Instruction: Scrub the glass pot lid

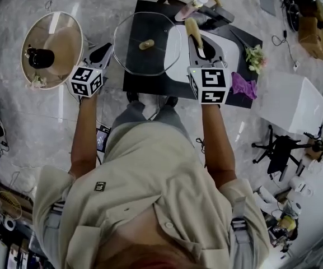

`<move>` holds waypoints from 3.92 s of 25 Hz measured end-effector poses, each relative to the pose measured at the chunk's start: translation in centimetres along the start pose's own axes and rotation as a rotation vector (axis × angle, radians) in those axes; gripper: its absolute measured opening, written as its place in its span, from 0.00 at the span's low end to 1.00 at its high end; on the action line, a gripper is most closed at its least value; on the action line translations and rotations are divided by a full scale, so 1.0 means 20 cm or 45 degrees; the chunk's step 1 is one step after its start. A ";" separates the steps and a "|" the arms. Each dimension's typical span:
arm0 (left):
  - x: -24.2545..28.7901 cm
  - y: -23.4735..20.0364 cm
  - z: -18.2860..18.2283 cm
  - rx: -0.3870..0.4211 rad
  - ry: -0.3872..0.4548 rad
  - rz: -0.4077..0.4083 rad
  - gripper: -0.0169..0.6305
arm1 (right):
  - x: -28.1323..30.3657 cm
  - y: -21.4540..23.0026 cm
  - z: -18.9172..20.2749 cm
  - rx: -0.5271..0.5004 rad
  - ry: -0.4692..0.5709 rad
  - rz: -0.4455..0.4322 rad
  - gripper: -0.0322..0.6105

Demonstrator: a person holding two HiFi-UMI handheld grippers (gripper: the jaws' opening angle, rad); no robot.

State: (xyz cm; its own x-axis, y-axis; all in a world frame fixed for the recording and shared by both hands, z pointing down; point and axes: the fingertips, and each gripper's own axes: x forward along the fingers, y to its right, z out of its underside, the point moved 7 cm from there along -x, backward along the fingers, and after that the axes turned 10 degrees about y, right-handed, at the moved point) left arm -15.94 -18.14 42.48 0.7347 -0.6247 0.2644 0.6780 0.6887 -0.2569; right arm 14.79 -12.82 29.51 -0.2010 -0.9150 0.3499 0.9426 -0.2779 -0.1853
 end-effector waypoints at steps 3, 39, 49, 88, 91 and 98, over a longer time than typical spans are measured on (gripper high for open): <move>0.03 -0.06 0.09 -0.044 -0.014 -0.044 0.09 | 0.11 -0.01 0.07 -0.004 -0.032 -0.035 0.12; 0.20 -0.20 0.69 -0.667 -0.022 -0.086 0.24 | 0.95 -0.26 0.86 -0.395 -0.394 -0.047 0.12; 0.20 -0.21 0.68 -0.690 -0.024 -0.089 0.24 | 1.10 -0.96 0.74 -0.300 -0.278 -0.636 0.12; 0.22 -0.21 0.65 -0.673 -0.022 -0.122 0.23 | 1.00 -0.36 0.91 -0.425 -0.500 -0.306 0.12; 0.23 -0.22 0.65 -0.678 -0.015 -0.125 0.23 | 0.98 -0.62 0.91 -0.380 -0.486 -0.498 0.12; 0.22 -0.21 0.66 -0.691 -0.009 -0.147 0.22 | 0.92 -1.05 0.80 -0.031 -0.433 -0.916 0.12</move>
State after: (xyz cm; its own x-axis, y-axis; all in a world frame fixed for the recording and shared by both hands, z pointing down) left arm -15.95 -18.87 57.07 0.6562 -0.6809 0.3252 0.6694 0.3264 -0.6674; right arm -4.43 -19.07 54.45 -0.6623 -0.3701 0.6515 0.6054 -0.7766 0.1742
